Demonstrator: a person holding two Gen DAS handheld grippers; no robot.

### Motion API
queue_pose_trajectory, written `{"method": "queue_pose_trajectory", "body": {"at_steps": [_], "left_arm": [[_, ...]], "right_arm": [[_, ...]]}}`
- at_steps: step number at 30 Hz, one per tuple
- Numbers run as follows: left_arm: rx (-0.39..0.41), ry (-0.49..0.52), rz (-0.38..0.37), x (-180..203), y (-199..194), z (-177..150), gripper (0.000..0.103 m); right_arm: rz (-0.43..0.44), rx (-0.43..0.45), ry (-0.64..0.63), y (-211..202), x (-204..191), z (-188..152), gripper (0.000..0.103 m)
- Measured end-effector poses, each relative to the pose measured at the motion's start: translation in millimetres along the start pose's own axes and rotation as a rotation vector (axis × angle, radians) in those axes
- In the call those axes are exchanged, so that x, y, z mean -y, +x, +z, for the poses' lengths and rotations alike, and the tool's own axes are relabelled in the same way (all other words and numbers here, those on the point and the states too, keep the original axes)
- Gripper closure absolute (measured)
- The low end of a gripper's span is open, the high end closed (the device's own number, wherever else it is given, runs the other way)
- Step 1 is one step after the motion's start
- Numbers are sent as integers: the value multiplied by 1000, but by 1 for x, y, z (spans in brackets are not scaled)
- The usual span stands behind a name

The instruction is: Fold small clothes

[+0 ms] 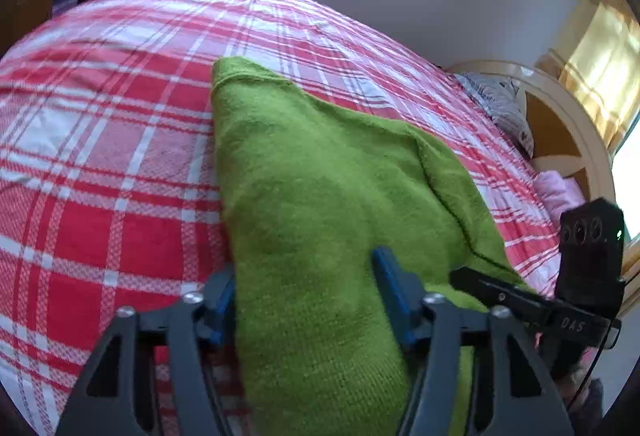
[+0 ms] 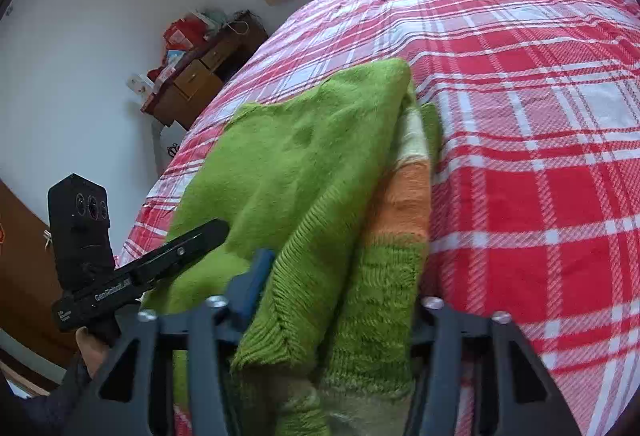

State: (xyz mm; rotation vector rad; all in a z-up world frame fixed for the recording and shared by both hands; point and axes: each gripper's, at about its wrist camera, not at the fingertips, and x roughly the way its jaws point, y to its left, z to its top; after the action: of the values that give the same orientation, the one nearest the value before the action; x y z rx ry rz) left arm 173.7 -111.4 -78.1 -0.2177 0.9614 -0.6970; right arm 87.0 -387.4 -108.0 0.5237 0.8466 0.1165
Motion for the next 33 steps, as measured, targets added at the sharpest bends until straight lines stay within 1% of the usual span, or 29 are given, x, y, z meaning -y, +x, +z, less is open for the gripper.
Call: {"method": "queue_pose_trajectory", "body": {"at_steps": [1, 2, 3, 6, 9, 12, 13, 14, 15, 16, 17, 18, 19, 21, 22, 23, 24, 25, 26, 27, 28, 29, 30, 32, 33], "left_arm": [[-11, -24, -19, -5, -5, 0, 60], [-23, -35, -30, -6, -11, 0, 61], [-38, -29, -24, -5, -16, -1, 62], [-89, 29, 21, 7, -37, -17, 63], [-157, 36, 24, 7, -66, -50, 63], [-213, 48, 16, 6, -101, -90, 62], [-226, 54, 12, 6, -115, -108, 61], [-232, 54, 9, 4, -121, -115, 60], [-237, 51, 7, 1, -129, -127, 54], [-232, 48, 14, -2, -132, -134, 46], [-208, 50, 21, -5, -136, -140, 43], [-180, 54, 29, -7, -139, -143, 35], [-155, 55, 48, -10, -140, -144, 26], [-113, 64, 73, -12, -142, -139, 23], [-82, 72, 85, -13, -142, -134, 22], [-60, 79, 89, -13, -141, -130, 22], [-39, 87, 83, -12, -138, -125, 20], [-36, 92, 76, -12, -132, -121, 15], [-62, 79, 77, -13, -124, -120, 15], [-90, 57, 60, -15, -116, -121, 15], [-95, 31, 40, -17, -111, -121, 10], [-61, 22, 34, -17, -113, -125, 9], [-46, 29, 40, -15, -114, -129, 8], [-19, 81, 73, -7, -112, -136, 5], [-8, 102, 82, -4, -110, -138, 3]], "right_arm": [[5, -8, 32, -2, 0, -1, 63], [-1, -11, 45, -5, -3, -2, 65], [-8, -11, 46, -9, -8, -5, 66], [3, -44, 62, -21, -24, -22, 66], [58, -91, 77, -36, -34, -57, 66], [107, -123, 88, -54, -45, -103, 66], [124, -134, 91, -61, -50, -121, 66], [138, -143, 87, -66, -54, -136, 66], [144, -149, 74, -71, -60, -151, 66], [137, -148, 54, -74, -64, -161, 66], [120, -139, 26, -78, -71, -173, 62], [103, -123, 6, -82, -75, -180, 59], [78, -96, -9, -85, -78, -186, 58], [17, -53, -13, -88, -80, -189, 47], [-21, -33, -10, -90, -81, -188, 46], [-40, 2, -8, -93, -81, -184, 46], [-50, 49, -7, -98, -79, -181, 42], [-57, 70, -7, -100, -79, -180, 37], [-59, 85, -4, -99, -76, -177, 26], [-40, 86, 0, -95, -72, -174, 25], [-22, 79, 5, -90, -71, -172, 25], [3, 57, 7, -81, -67, -170, 25], [28, 35, 2, -74, -63, -166, 25], [32, 75, -60, -70, -65, -170, 25], [24, 74, -83, -69, -66, -170, 25]]}}
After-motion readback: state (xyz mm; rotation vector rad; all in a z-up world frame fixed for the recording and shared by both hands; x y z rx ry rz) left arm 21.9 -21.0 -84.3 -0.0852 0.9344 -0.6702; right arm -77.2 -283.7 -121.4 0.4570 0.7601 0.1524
